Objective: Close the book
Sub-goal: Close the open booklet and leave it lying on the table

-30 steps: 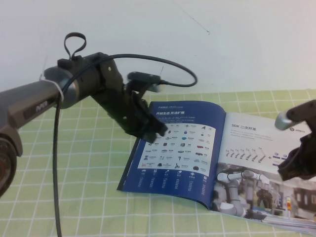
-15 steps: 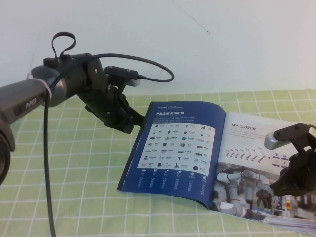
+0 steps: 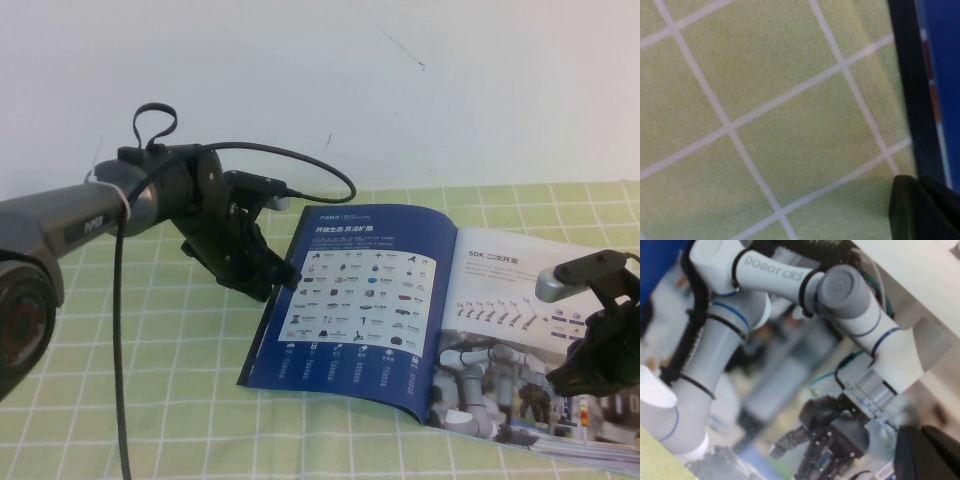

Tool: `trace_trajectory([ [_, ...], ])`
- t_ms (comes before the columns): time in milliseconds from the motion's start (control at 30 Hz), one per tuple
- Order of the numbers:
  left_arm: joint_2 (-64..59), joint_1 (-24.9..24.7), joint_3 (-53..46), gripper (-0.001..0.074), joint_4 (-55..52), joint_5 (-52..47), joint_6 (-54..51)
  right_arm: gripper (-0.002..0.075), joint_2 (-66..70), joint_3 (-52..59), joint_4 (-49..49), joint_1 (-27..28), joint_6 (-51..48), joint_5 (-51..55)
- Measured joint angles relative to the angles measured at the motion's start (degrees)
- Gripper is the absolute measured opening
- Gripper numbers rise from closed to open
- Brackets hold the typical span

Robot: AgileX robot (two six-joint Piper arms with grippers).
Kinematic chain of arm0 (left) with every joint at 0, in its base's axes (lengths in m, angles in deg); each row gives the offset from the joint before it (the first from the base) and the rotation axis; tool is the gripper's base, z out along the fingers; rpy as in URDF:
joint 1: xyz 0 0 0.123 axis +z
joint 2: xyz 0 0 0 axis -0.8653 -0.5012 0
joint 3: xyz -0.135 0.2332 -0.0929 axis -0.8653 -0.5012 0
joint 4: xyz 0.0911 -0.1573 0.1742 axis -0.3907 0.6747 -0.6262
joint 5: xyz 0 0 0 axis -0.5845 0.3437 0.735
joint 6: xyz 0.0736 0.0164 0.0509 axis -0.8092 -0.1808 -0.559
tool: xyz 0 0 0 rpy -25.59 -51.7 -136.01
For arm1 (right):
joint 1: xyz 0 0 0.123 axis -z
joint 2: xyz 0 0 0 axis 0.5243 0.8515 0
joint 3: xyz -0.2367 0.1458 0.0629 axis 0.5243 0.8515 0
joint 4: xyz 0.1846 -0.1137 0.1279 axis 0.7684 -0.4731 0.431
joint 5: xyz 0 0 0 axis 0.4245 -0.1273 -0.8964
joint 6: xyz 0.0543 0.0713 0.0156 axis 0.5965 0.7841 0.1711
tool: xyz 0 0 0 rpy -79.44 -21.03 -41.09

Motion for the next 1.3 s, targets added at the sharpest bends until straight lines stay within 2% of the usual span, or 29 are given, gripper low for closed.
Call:
trace_trajectory([
  [200,0.0,-4.0,0.1,-0.0003,0.7,-2.7,0.0,-0.0001,0.4,-0.4,0.0,0.1,0.0,0.4],
  [500,-0.4,-8.4,0.7,-0.0003,9.2,-4.9,-4.2,-0.0001,0.8,-0.4,0.0,0.3,0.0,0.7],
  [833,-1.2,-6.5,7.0,-0.0003,-15.9,-9.9,9.1,-0.0001,0.9,-0.4,0.3,0.3,0.0,0.8],
  [1067,-3.3,-4.6,7.9,-0.0003,-18.4,-10.4,11.7,-0.0001,0.9,-0.4,0.4,0.4,0.0,0.9],
  [1300,-3.7,-4.2,8.5,-0.0003,-14.4,-11.6,9.5,-0.0001,0.9,-0.4,0.4,0.4,0.0,1.0],
])
